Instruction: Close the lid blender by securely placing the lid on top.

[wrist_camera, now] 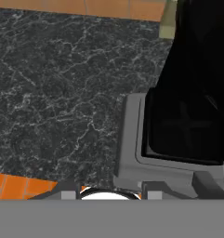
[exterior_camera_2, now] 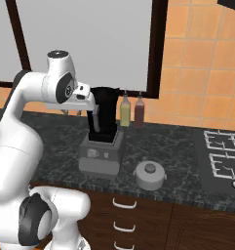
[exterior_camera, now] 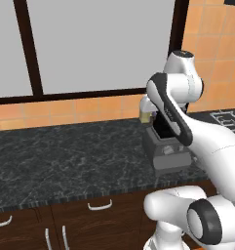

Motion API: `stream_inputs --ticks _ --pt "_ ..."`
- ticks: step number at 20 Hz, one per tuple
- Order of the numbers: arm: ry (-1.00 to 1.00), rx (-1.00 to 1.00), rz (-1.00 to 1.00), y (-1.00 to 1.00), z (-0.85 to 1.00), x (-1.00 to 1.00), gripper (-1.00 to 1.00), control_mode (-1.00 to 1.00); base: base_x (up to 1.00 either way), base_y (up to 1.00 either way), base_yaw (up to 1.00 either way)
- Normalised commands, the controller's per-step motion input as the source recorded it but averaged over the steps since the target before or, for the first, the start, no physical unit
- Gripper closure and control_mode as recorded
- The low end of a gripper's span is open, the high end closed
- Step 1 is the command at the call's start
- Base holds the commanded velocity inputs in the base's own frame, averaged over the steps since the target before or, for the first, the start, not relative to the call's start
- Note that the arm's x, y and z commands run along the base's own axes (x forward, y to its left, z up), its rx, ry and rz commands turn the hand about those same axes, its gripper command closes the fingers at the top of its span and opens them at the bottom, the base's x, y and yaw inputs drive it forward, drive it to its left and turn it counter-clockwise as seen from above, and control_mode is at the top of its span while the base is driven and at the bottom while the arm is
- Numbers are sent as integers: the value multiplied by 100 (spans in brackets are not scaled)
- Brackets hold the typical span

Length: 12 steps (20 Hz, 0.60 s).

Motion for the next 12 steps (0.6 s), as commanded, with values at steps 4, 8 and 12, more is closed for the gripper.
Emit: stream_inputs --ticks 4,8,12 --pt "-1 0 0 -39 0 -43 -100 -100 0 0 0" --pt "-3 0 -4 -96 -5 -92 -100 -100 0 0 0" --pt "0 0 -14 -100 -6 -80 -100 -100 0 0 0"
